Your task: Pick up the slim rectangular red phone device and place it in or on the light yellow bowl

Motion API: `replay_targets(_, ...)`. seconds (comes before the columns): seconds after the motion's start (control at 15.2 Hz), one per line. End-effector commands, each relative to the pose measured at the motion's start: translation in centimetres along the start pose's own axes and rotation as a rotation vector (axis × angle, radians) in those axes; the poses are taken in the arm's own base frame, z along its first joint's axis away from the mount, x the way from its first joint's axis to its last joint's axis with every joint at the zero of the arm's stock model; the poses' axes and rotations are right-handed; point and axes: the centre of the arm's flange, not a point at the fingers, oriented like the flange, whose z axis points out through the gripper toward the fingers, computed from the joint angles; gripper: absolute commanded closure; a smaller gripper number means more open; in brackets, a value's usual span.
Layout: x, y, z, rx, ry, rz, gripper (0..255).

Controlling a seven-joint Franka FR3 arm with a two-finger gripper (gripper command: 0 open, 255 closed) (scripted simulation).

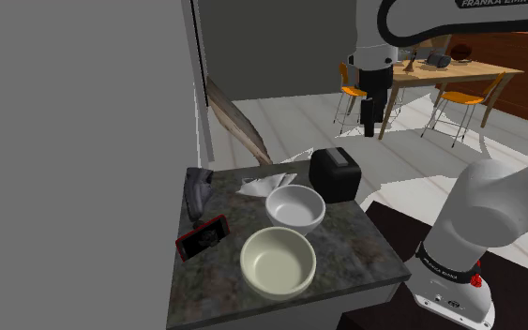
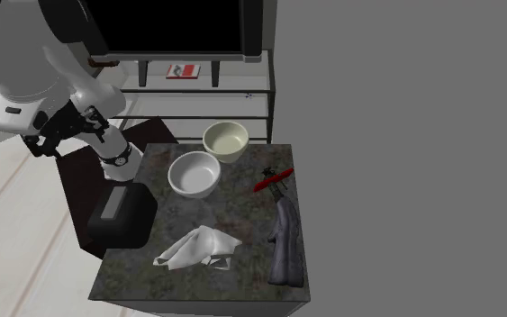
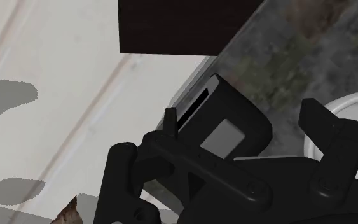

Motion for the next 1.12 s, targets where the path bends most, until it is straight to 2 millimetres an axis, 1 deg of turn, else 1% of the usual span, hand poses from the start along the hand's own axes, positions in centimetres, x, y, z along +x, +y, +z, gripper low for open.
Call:
replay_targets(0.0,0.0,0.0,0.0,0.000,0.000,0.000,0)
replay_targets(0.26,4.8,-1.3,1.3,0.014,0.003,-0.118,0)
replay_targets(0.53,9.5,-3.2,2.5,0.029,0.007,-0.236,0)
replay_targets(0.79,13.9,-5.6,3.7,0.043,0.010,-0.354,0)
replay_targets(1.06,18.0,-8.5,4.9,0.058,0.014,-0.472,0)
